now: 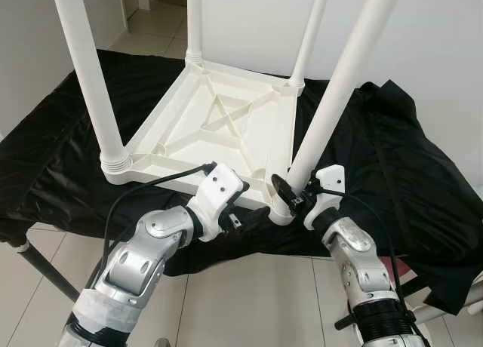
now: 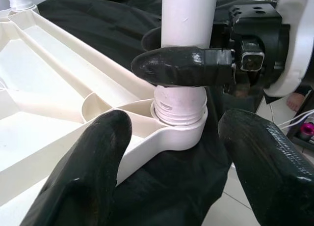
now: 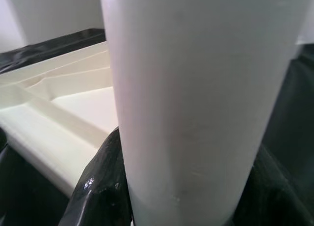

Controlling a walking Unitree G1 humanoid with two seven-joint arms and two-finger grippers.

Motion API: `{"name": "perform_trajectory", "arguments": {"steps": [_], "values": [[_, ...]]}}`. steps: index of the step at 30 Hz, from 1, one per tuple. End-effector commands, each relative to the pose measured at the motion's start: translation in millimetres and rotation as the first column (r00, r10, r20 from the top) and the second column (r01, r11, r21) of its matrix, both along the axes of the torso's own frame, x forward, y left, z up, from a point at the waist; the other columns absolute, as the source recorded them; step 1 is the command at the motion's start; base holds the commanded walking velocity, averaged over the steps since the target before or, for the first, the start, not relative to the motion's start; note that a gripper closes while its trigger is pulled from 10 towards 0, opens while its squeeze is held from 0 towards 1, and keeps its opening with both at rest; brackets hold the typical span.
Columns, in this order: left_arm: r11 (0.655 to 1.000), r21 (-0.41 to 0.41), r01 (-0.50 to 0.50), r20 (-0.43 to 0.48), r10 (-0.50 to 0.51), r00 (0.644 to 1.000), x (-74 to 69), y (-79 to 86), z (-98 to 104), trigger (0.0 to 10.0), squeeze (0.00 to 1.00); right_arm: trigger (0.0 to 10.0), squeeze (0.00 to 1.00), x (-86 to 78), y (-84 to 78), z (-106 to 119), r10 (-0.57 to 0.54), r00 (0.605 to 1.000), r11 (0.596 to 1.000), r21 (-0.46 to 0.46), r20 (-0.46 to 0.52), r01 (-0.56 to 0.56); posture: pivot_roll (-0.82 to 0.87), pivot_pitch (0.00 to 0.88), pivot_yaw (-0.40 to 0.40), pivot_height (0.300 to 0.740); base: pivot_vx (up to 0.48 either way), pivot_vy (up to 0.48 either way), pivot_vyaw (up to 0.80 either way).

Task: Building children table

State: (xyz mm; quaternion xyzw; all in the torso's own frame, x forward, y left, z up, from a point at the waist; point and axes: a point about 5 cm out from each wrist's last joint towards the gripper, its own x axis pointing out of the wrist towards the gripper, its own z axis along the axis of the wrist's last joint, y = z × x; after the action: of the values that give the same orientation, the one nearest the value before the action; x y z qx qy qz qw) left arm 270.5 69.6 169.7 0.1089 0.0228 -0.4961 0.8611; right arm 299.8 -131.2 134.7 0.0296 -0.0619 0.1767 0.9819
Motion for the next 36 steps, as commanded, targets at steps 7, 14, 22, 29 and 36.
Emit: {"name": "perform_trajectory", "arguments": {"steps": [7, 14, 22, 29, 36], "values": [[1.0, 0.025, 0.001, 0.007, -0.002, 1.0, 1.0, -2.6, -2.7, 10.0, 0.0, 10.0, 0.0, -4.2, 6.0, -13.5, -0.275, 0.95, 0.956, 0.063, -0.147, 0.287, 0.05, 0.009, -0.109, 0.74, 0.0, 0.0, 0.0], [1.0, 0.028, 0.002, 0.009, -0.003, 1.0, 1.6, -3.2, -2.6, 10.0, 0.0, 10.0, 0.0, -5.6, 26.2, -9.5, -0.248, 0.955, 0.952, 0.139, -0.165, 0.271, 0.05, 0.003, -0.108, 0.74, 0.0, 0.0, 0.0], [0.999, 0.034, 0.003, 0.015, -0.004, 1.0, 2.8, -2.5, -1.6, 10.0, 0.0, 10.0, 0.0, -6.5, 29.5, -4.3, -0.249, 0.958, 0.957, 0.116, -0.143, 0.266, 0.06, 0.003, -0.101, 0.74, 0.0, 0.0, 0.0], [1.0, 0.03, 0.004, 0.011, -0.005, 1.0, 2.0, -3.6, -2.4, 10.0, 0.0, 10.0, 0.05, -6.5, 28.4, -2.0, -0.243, 0.961, 0.961, 0.103, -0.13, 0.257, 0.05, 0.007, -0.106, 0.74, 0.0, 0.0, 0.0], [1.0, 0.026, 0.002, 0.011, -0.003, 1.0, 2.0, -4.4, -2.6, 10.0, 0.0, 10.0, 1.0, -6.2, 24.5, 4.9, -0.202, 0.974, 0.966, 0.14, -0.101, 0.215, 0.05, 0.011, -0.108, 0.74, 0.0, 0.0, 0.0]]}}
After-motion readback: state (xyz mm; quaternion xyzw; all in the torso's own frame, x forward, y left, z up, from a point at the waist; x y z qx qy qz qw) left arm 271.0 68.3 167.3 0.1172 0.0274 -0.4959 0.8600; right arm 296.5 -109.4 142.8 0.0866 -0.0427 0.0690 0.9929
